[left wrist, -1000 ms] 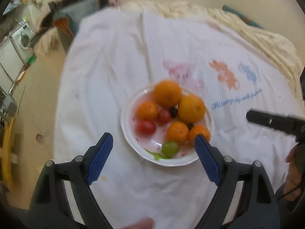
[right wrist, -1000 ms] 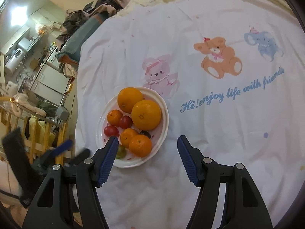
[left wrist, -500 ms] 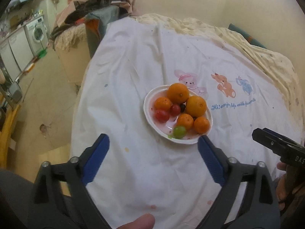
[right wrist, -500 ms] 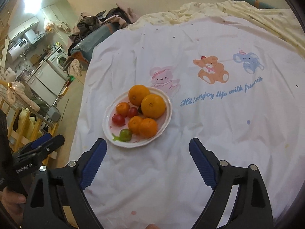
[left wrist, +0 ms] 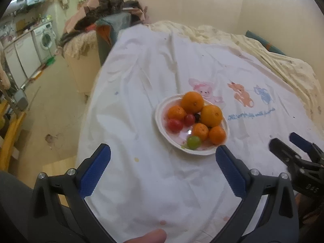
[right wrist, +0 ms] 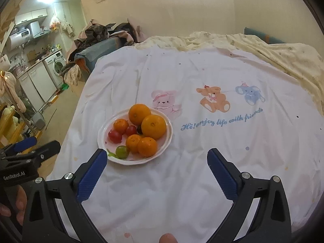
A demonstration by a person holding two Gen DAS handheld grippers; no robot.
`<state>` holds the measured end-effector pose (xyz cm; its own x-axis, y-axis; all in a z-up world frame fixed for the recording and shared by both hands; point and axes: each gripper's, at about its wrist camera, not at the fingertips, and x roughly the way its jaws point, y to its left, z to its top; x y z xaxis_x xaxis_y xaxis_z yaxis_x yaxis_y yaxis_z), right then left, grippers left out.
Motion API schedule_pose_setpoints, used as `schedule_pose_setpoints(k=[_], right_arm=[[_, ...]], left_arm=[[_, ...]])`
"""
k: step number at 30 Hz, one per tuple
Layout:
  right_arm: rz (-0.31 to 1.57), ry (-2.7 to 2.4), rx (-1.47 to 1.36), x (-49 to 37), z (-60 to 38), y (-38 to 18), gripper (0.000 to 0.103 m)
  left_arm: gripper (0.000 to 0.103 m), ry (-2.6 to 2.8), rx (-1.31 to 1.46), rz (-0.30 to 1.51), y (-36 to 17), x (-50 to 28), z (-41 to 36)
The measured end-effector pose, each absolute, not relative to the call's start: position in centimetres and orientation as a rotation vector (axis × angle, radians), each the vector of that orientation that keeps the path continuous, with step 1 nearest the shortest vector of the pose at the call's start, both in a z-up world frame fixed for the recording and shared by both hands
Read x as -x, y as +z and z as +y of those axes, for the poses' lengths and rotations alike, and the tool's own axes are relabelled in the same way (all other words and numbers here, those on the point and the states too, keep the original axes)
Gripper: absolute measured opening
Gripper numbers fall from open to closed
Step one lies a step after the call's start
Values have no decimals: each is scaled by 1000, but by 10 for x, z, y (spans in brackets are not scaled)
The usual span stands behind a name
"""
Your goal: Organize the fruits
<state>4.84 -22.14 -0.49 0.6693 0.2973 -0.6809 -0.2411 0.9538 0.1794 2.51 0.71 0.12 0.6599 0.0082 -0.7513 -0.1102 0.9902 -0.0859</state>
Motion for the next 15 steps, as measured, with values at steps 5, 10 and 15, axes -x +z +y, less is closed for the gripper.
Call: schedule_pose_setpoints(k=[5, 10, 15], right_arm=[[778, 304, -53, -51, -217, -7, 102], [759, 306, -34, -48, -212, -4, 102], [747, 306, -23, -47, -211, -2, 102]], left_arm=[[102, 71, 85, 811, 5, -24, 1], [102, 82, 95, 816, 3, -26, 3], [102, 83, 96, 816, 3, -25, 4]])
